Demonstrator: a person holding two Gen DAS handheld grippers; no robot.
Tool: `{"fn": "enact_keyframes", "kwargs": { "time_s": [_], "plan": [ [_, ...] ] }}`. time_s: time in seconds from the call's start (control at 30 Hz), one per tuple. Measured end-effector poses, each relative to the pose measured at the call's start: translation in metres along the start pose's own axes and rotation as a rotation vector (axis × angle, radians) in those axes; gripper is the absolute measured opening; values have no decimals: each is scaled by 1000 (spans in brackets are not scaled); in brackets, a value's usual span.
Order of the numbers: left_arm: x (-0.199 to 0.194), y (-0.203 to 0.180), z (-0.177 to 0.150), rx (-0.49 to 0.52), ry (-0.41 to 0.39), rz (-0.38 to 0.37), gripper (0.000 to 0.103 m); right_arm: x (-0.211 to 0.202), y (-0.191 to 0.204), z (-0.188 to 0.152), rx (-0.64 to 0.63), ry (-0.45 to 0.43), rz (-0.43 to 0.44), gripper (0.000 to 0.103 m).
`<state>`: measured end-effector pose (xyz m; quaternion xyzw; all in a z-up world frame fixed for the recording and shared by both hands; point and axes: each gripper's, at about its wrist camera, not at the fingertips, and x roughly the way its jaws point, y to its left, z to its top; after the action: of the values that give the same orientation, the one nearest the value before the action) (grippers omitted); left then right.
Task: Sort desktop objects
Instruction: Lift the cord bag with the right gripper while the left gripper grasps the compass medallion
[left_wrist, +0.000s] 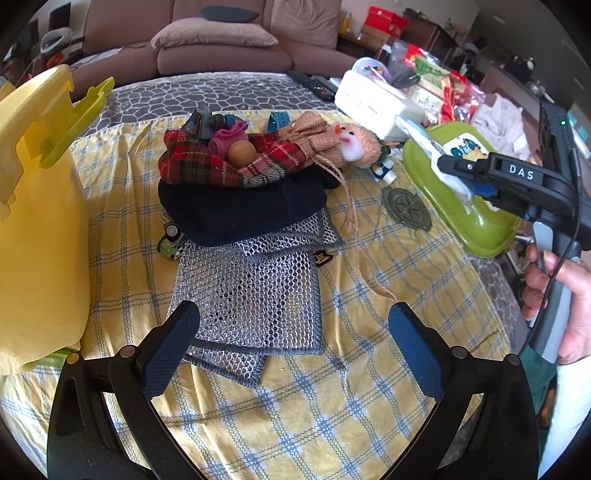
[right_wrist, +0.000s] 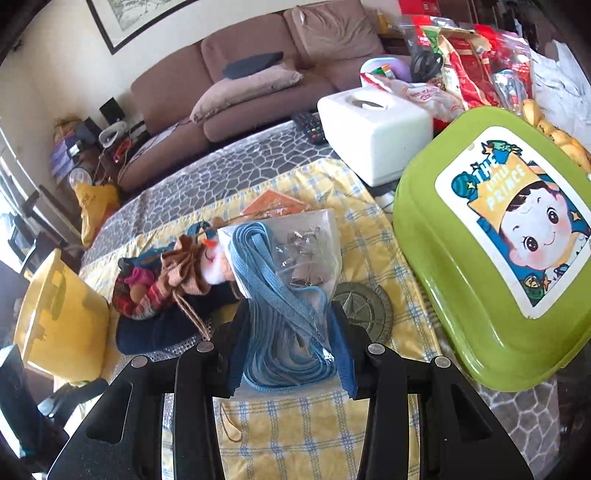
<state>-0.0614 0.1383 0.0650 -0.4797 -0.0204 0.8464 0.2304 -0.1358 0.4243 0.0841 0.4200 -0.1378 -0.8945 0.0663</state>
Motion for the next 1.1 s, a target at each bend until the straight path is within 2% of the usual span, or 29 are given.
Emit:
{"fn": "enact_keyframes", "kwargs": {
  "time_s": [0.17,0.3,0.57,0.77,1.0,1.1],
  "plan": [
    [6,-27,5,87,-3,-11,102,-13,-12,13,62,-47,32,41],
    [24,-62,25,155,-12,-3,102,-29,-21,17,88,-86,45,41],
    [97,-131,64,324,34,39,102,-45,-40,23,137,-127,61,41],
    [152,-143,81,284,116,49,102,-54,-54,26,165,-153,43,42],
    [181,-161,93,253,148,47,102,-56,-66,28,195,-161,41,42],
    [192,-170,96,270,155,104,103,-56,-69,29,197,-160,38,42]
  ]
}}
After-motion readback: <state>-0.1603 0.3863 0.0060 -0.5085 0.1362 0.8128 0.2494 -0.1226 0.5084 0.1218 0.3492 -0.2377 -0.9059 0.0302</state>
